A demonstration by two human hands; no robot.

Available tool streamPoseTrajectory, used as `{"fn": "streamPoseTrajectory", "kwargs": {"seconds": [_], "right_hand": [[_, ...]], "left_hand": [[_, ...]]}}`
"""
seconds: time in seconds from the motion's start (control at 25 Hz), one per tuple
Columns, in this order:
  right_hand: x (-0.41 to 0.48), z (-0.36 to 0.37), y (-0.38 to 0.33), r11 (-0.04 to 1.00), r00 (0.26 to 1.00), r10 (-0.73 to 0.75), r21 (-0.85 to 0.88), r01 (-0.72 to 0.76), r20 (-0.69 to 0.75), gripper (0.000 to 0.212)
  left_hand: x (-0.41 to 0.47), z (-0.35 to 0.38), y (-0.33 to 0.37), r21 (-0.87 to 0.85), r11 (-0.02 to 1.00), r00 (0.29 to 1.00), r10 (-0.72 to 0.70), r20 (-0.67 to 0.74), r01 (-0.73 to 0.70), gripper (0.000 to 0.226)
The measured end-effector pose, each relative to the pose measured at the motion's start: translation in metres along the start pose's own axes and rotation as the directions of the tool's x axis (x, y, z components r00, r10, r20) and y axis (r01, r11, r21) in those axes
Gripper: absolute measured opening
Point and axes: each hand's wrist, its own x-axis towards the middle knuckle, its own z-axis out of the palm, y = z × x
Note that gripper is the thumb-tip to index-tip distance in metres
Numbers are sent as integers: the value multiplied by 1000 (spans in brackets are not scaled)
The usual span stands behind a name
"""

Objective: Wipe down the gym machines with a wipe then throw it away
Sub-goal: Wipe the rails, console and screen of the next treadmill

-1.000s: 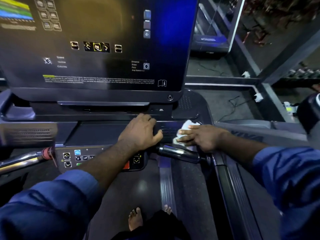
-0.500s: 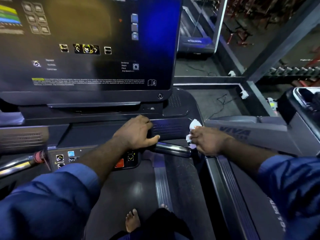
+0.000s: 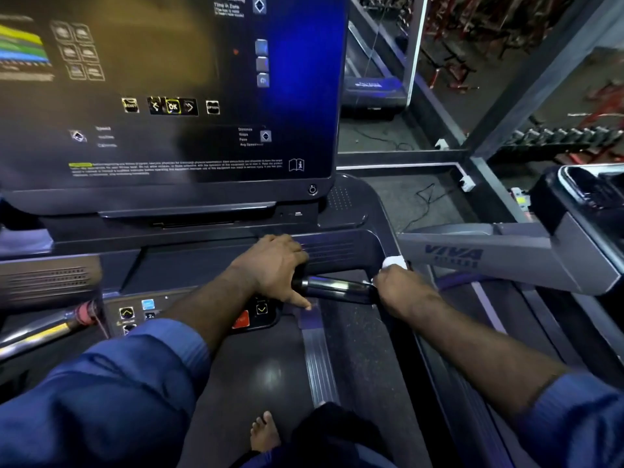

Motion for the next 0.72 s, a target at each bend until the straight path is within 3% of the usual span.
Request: {"fn": "streamPoseTrajectory", "kwargs": {"seconds": [0.12, 0.24, 0.32, 0.44, 0.52, 0.6, 0.68, 0.72], "right_hand": [[-17, 7, -6, 979, 991, 59, 201, -35, -117, 35], [-47, 21, -35, 831, 982, 49, 553, 61, -183, 58], [-55, 32, -38, 807, 986, 1, 582, 96, -164, 72], [-48, 33, -14, 860, 990, -68, 495, 119, -120, 86], [-42, 29, -7, 925, 991, -87, 361, 119, -104, 74], [-29, 22, -11, 972, 989, -108, 200, 127, -102, 45], [-16, 10, -5, 967, 991, -111, 221, 125, -71, 14], [-13, 8, -1, 951, 991, -118, 280, 133, -68, 9]], "left_hand": [[3, 3, 3, 14, 1000, 1000, 8, -23, -8, 86], [5, 0, 2, 17, 1000, 1000, -16, -24, 16, 85], [5, -2, 3, 33, 999, 1000, -25, -6, 25, 84], [3, -4, 5, 34, 999, 1000, -27, -3, 27, 78], [3, -4, 6, 24, 999, 1000, -26, 11, 26, 78], [3, -4, 6, 9, 1000, 999, -28, 18, 28, 78], [3, -4, 7, 10, 1000, 1000, -30, 0, 30, 78], [2, -4, 7, 12, 999, 1000, -30, -10, 30, 77]]}}
